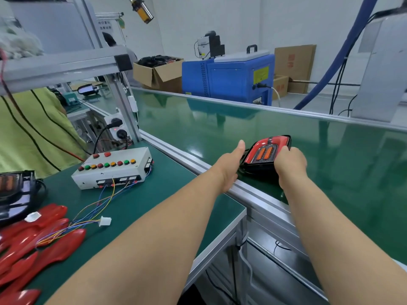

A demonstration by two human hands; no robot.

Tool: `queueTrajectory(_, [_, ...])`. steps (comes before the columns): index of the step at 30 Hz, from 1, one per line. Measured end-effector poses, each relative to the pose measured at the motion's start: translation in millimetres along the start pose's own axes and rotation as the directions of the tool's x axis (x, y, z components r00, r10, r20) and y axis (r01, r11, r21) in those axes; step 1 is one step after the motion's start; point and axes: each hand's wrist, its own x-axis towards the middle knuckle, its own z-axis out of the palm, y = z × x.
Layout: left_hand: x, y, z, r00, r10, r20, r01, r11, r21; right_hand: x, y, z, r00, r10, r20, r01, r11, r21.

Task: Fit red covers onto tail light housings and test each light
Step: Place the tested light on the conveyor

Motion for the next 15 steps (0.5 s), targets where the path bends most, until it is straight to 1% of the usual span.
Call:
queueTrajectory(3, [-5,2,-2,1.0,0.023,-0.02,-0.023,0.999,0.025,-4,5,-1,0.998,-0.056,-0.025,0.054,0.996,-0.07])
queueTrajectory(7, [-13,5,-9,0.996,0.037,-0.087,-0.033,0.998,0.046,-13,2,-5,0.985,-0.139,-0.1,0.132,0.988,-0.077])
queueTrajectory(10, [-19,5,-24,0.984,0.069,-0.167,-0.065,0.998,0.026,-26,-9,-8,0.943,-0.295,-0.154,0.292,0.955,-0.044])
queueTrajectory(12, [-26,4,-36,0.969,0.091,-0.231,-0.093,0.996,0.002,-38,-21,-5,0.906,-0.401,-0.135,0.401,0.916,-0.028])
queueTrajectory(15, [-39,2,-57,0.94,0.116,-0.32,-0.145,0.987,-0.069,-59,-39,9,0.862,-0.503,-0.057,0.504,0.864,-0.008])
